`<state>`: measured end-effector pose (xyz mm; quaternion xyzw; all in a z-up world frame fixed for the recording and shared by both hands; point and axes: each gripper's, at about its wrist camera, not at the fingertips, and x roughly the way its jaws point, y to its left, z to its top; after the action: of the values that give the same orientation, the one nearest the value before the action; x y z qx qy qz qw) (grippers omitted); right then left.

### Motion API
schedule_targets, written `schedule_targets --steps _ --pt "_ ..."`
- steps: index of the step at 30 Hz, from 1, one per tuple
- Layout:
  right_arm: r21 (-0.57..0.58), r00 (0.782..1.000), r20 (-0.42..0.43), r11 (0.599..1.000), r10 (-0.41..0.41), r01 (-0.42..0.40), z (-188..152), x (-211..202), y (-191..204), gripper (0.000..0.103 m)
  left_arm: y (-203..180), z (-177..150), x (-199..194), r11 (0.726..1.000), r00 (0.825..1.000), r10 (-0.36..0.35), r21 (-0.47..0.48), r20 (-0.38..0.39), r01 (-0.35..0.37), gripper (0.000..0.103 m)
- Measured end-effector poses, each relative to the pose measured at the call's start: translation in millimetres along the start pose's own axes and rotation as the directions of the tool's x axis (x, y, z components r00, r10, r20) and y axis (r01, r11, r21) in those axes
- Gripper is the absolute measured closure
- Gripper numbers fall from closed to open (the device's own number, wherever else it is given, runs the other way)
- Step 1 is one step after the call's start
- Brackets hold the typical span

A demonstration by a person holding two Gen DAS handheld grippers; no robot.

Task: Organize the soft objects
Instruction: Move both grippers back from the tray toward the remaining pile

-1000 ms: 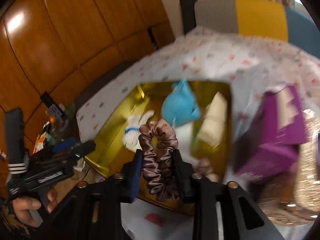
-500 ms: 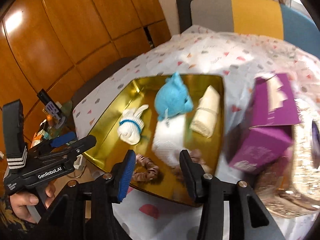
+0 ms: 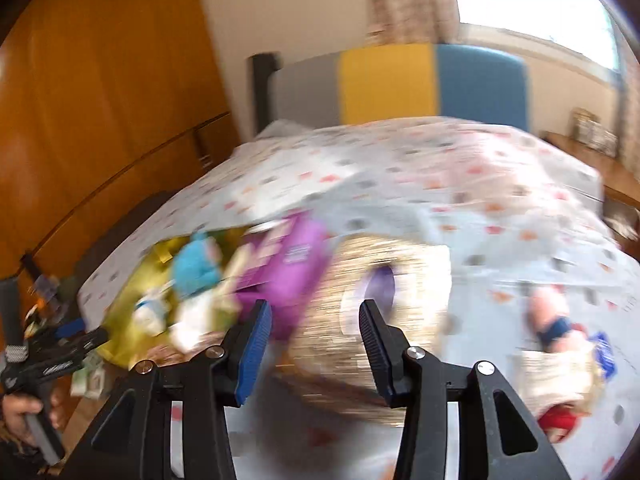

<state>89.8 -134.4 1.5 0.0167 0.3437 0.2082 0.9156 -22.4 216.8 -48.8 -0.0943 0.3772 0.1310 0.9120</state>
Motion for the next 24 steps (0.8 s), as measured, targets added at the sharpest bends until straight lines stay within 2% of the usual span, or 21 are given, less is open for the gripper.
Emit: schedule_targets --steps 3,5,7,9,12,13,14,15,18,20,24 --pt "0.103 0.991 0.022 0.987 -0.129 0.126 3.0 -13.2 -53.4 0.057 -12.2 0.3 -3.2 0.999 1.0 -0.02 0.03 -0.002 0.02 0.02" --pt "0.166 0.971 0.028 0.959 -0.237 0.229 2.1 -21.4 -90.2 0.057 -23.0 0.0 -6.0 0.997 0.999 -0.04 0.06 0.004 0.039 0.02" --pt "0.239 0.935 0.028 0.91 -0.355 0.338 -4.4 -27.9 -131.3 0.057 -34.9 -0.6 -8.9 0.993 0.997 -0.071 0.094 0.007 0.07 0.02" --pt "0.35 0.898 0.007 0.842 -0.44 0.41 -17.6 -34.7 -176.6 0.057 -48.5 -0.2 -10.5 0.987 0.995 -0.097 0.13 0.0 0.096 0.02" --pt "0.51 0.833 -0.068 0.698 -0.549 0.502 -50.2 -43.6 -236.5 0.057 -70.5 0.2 -14.7 0.973 0.989 -0.15 0.177 -0.004 0.148 0.02" --pt "0.558 0.816 -0.129 0.639 -0.563 0.529 -59.3 -45.4 -254.0 0.057 -78.7 1.2 -16.4 0.968 0.986 -0.165 0.193 -0.004 0.162 0.02" --pt "0.629 0.814 -0.164 0.577 -0.557 0.521 -67.8 -51.1 -271.1 0.057 -87.3 2.4 -18.2 0.96 0.982 -0.189 0.208 -0.005 0.185 0.02" --pt "0.7 0.823 -0.174 0.519 -0.541 0.49 -76.9 -56.5 -284.8 0.057 -94.5 3.5 -19.5 0.954 0.978 -0.207 0.221 -0.008 0.203 0.02" --pt "0.809 0.867 -0.186 0.428 -0.463 0.402 -95.9 -58.5 -307.3 0.057 -122.1 4.7 -25.0 0.928 0.966 -0.258 0.275 -0.02 0.253 0.022" --pt "0.838 0.886 -0.19 0.4 -0.423 0.37 -104.1 -57.7 -311.3 0.057 -142.7 3.8 -28.1 0.902 0.954 -0.298 0.315 -0.038 0.294 0.025" --pt "0.844 0.91 -0.19 0.412 -0.369 0.343 -103.6 -43.7 -305.1 0.057 -184.7 -2.6 -35.1 0.831 0.928 -0.364 0.421 -0.081 0.363 0.025"
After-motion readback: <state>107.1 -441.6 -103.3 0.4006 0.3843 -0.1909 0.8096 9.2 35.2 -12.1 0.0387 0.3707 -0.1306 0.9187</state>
